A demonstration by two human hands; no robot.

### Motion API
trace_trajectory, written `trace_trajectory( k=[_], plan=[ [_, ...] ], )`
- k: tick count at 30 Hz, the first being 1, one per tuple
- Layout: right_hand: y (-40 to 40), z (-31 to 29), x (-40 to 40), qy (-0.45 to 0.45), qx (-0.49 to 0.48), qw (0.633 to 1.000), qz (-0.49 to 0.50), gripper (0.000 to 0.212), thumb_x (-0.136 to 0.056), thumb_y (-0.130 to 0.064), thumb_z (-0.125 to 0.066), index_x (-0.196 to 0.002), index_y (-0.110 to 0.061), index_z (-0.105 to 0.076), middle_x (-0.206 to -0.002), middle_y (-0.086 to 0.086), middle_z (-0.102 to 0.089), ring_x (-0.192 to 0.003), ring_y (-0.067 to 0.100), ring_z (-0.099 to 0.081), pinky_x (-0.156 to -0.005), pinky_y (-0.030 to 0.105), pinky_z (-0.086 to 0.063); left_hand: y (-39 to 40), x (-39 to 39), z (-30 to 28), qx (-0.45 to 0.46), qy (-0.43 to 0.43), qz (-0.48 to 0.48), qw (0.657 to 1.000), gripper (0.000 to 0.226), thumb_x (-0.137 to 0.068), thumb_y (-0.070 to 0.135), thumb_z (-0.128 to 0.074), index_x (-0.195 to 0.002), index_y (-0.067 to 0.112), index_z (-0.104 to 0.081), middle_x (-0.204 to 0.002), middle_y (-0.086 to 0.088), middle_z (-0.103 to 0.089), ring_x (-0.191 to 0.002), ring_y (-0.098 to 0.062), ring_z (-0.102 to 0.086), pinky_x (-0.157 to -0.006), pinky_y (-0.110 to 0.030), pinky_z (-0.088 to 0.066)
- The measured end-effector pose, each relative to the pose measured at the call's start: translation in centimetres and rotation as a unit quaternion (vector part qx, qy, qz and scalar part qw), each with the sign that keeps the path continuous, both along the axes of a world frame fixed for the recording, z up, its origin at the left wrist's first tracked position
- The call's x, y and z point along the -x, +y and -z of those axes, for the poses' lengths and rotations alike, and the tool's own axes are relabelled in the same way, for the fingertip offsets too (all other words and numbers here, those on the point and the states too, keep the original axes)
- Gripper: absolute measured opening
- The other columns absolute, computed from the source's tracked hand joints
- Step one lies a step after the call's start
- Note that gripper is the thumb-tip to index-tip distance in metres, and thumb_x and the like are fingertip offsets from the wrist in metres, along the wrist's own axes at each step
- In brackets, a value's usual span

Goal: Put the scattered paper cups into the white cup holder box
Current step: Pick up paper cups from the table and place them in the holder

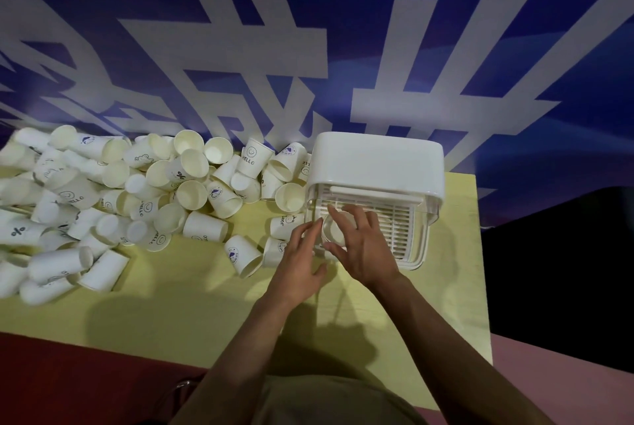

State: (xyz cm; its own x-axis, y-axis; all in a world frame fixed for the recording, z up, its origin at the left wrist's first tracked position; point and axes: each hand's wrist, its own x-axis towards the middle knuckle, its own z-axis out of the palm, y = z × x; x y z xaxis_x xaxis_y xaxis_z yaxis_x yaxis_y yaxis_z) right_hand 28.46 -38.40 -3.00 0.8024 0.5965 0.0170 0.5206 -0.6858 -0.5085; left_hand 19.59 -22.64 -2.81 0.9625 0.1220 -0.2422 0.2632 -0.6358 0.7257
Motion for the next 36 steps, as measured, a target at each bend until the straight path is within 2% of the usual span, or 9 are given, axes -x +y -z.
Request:
trace_trajectory(
  k=[4, 10, 12, 15, 17, 22, 27, 32, 36],
  plan=[
    [0.0, 1.5, -0.5, 0.055, 0.012, 0.998, -0.008, 0.081, -0.095, -0.066, -0.043, -0.162, -0.024, -0.029, -0.148, 0.021, -0.044, -0.119, 0.043, -0.049, -0.099, 0.056, -0.049, 0.1, -0.2, 0.1, 0.013, 0.035, -0.012, 0.999, 0.086, -0.09, 0.018, -0.071, -0.158, 0.033, -0.022, -0.153, 0.014, -0.026, -0.132, 0.005, -0.033, -0.108, -0.02, -0.034],
    [-1.7, 3.0, 0.4, 0.122, -0.122, 0.984, 0.032, 0.09, -0.098, -0.041, -0.065, -0.16, 0.002, -0.016, -0.158, 0.022, -0.034, -0.144, 0.035, -0.04, -0.115, 0.048, -0.042, 0.0, -1.0, 0.3, 0.038, 0.076, -0.026, 0.996, 0.094, -0.089, 0.023, -0.072, -0.158, 0.044, -0.012, -0.144, 0.004, -0.042, -0.126, -0.015, -0.048, -0.105, -0.036, -0.047],
    [-1.9, 3.0, 0.9, 0.157, -0.15, 0.975, 0.048, 0.091, -0.097, -0.036, -0.066, -0.161, 0.001, -0.012, -0.162, 0.007, -0.032, -0.146, 0.029, -0.04, -0.114, 0.047, -0.045, -0.3, -1.3, 0.3, 0.053, 0.081, -0.014, 0.995, 0.097, -0.087, 0.023, -0.074, -0.158, 0.043, -0.011, -0.147, 0.004, -0.043, -0.128, -0.011, -0.049, -0.107, -0.037, -0.047],
    [-1.6, 2.1, 1.0, 0.239, -0.179, 0.952, 0.074, 0.095, -0.096, -0.018, -0.068, -0.164, -0.013, -0.002, -0.152, -0.033, -0.025, -0.138, 0.009, -0.049, -0.106, 0.022, -0.049, -0.6, -1.8, 0.4, 0.061, 0.084, -0.005, 0.995, 0.102, -0.086, 0.024, -0.075, -0.158, 0.045, -0.007, -0.152, 0.007, -0.039, -0.131, -0.009, -0.048, -0.107, -0.04, -0.048],
    [-1.4, 1.9, 0.7, 0.282, -0.182, 0.937, 0.096, 0.096, -0.096, -0.008, -0.067, -0.163, -0.026, 0.0, -0.143, -0.039, -0.032, -0.13, -0.004, -0.05, -0.099, 0.012, -0.048, -0.7, -2.3, 0.4, 0.072, 0.081, -0.011, 0.994, 0.105, -0.085, 0.023, -0.076, -0.158, 0.046, -0.005, -0.154, 0.007, -0.038, -0.135, -0.012, -0.046, -0.107, -0.043, -0.049],
    [-1.1, 1.5, -0.4, 0.297, -0.194, 0.926, 0.131, 0.066, -0.096, -0.003, -0.062, -0.139, -0.028, -0.018, -0.14, -0.018, -0.039, -0.132, 0.014, -0.054, -0.1, 0.013, -0.048, -0.4, -4.0, 0.6, 0.093, 0.099, -0.018, 0.99, 0.098, -0.084, 0.018, -0.078, -0.15, 0.042, -0.009, -0.14, 0.001, -0.052, -0.122, -0.008, -0.055, -0.101, -0.033, -0.052],
    [-1.5, 2.1, -2.0, 0.295, -0.161, 0.932, 0.138, 0.061, -0.098, 0.0, -0.058, -0.145, -0.02, -0.025, -0.137, -0.012, -0.046, -0.122, -0.017, -0.05, -0.098, 0.006, -0.044, -0.2, -5.8, 0.9, 0.098, 0.106, 0.015, 0.989, 0.099, -0.084, 0.017, -0.074, -0.152, 0.041, -0.006, -0.143, 0.001, -0.046, -0.128, -0.015, -0.052, -0.106, -0.039, -0.048],
    [-0.9, 2.3, -3.3, 0.28, -0.134, 0.939, 0.149, 0.05, -0.097, -0.005, -0.062, -0.143, -0.007, -0.042, -0.133, 0.001, -0.049, -0.128, 0.016, -0.055, -0.11, 0.032, -0.047, 0.3, -7.4, 1.7, 0.101, 0.122, 0.032, 0.987, 0.095, -0.085, 0.02, -0.069, -0.155, 0.025, -0.006, -0.141, -0.006, -0.044, -0.124, -0.02, -0.054, -0.103, -0.039, -0.051],
    [0.0, 2.1, -4.4, 0.281, -0.079, 0.943, 0.163, 0.038, -0.098, -0.009, -0.063, -0.132, 0.004, -0.052, -0.111, 0.01, -0.062, -0.109, 0.023, -0.063, -0.086, 0.021, -0.045, 0.2, -8.2, 1.8, 0.096, 0.122, 0.033, 0.987, 0.096, -0.09, 0.011, -0.067, -0.153, 0.03, 0.003, -0.137, 0.002, -0.041, -0.119, -0.015, -0.055, -0.094, -0.022, -0.048]
  ],
)
